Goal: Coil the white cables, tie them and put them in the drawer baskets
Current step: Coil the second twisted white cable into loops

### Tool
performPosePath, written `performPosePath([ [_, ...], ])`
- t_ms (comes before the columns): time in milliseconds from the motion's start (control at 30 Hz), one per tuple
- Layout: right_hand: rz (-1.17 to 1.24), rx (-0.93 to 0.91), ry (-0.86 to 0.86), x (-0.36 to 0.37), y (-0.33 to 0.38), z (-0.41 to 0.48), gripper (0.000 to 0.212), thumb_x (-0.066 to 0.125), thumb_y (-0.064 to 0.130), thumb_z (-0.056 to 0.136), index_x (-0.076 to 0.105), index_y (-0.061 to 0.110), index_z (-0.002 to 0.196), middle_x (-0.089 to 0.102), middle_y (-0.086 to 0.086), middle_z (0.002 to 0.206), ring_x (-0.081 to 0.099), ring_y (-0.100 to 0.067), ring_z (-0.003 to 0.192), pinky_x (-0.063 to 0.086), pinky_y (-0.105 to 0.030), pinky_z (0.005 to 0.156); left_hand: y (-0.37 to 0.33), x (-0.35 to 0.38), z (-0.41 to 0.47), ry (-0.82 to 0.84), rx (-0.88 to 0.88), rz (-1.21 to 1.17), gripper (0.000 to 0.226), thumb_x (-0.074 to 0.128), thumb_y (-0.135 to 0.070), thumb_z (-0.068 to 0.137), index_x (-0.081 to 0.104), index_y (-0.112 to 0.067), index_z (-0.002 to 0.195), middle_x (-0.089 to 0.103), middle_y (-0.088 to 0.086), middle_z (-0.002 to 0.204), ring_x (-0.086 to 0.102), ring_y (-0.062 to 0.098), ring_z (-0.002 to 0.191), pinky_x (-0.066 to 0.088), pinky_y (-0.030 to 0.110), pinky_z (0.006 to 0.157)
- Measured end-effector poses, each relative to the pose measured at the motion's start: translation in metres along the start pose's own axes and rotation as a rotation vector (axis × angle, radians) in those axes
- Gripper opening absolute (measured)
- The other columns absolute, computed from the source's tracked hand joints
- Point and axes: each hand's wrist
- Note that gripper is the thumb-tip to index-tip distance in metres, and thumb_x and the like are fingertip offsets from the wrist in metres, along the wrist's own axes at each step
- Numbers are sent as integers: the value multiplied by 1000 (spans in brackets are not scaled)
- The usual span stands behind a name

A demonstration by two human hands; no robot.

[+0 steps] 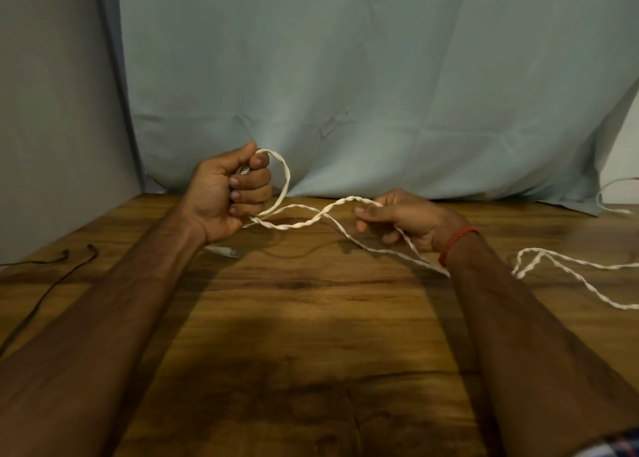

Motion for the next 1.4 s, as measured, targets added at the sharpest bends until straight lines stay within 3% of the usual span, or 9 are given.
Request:
performPosePath([
  [133,406,-77,251,-3,-3,0,35,91,36,62,73,8,71,52,-5,61,46,-6,46,35,-12,36,2,-5,0,-60,-11,-13,31,41,-35,97,47,-21,71,27,-11,46,9,6,44,8,17,35],
  [233,510,-39,292,-3,3,-1,40,70,45,81,73,6,76,40,5,47,33,1,37,19,-11,33,4,-9,-1,-76,-33,-19,32,41,-36,98,48,-21,70,22,-11,48,9,6,44,9,17,34],
  [400,6,-111,26,4,11,3,32,74,41,79,72,13,62,34,-4,53,24,-12,46,14,-27,50,7,-7,0,-77,-92,17,33,42,-36,97,48,-20,69,18,-11,49,8,5,44,10,16,33],
  [567,-758,-162,-495,6,20,11,34,73,51,86,77,22,69,71,-4,72,64,-18,76,44,-28,69,13,-5,1,-64,-192,102,32,42,-35,98,47,-19,70,29,-11,45,8,5,43,7,18,34],
  [667,-875,-235,-842,25,26,13,37,66,56,89,79,21,88,75,-4,84,67,-26,85,51,-33,70,23,8,6,-53,-229,192,28,44,-35,96,47,-18,74,32,-7,46,17,3,35,4,19,35],
  [800,-866,-382,-963,54,40,11,37,61,56,93,77,23,94,75,-2,89,68,-26,86,49,-33,67,41,20,13,-122,-217,322,31,40,-31,103,52,-11,83,51,4,54,26,1,29,7,16,33],
  [1000,-717,-530,-870,85,40,16,38,61,55,90,72,20,79,71,1,75,66,-24,73,54,-40,65,54,25,20,-229,-133,209,40,29,-36,109,54,-10,91,59,-3,53,33,3,32,15,15,34],
  [1267,-640,-574,-370,102,35,10,38,54,39,102,76,14,83,63,4,59,57,-12,57,51,-38,61,47,11,24,-470,-14,55,40,39,-45,106,57,-18,83,55,-7,55,50,4,43,35,17,37],
  [1400,-537,-559,-229,103,37,5,28,54,29,104,77,15,110,63,10,56,60,2,53,48,-15,59,40,4,22,-470,-17,-82,44,37,-48,106,57,-18,80,58,-4,72,60,9,62,50,25,61],
])
Point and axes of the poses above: each hand's wrist, its own z-axis towards the middle knuckle, its own x-axis out of the palm, y = z × x
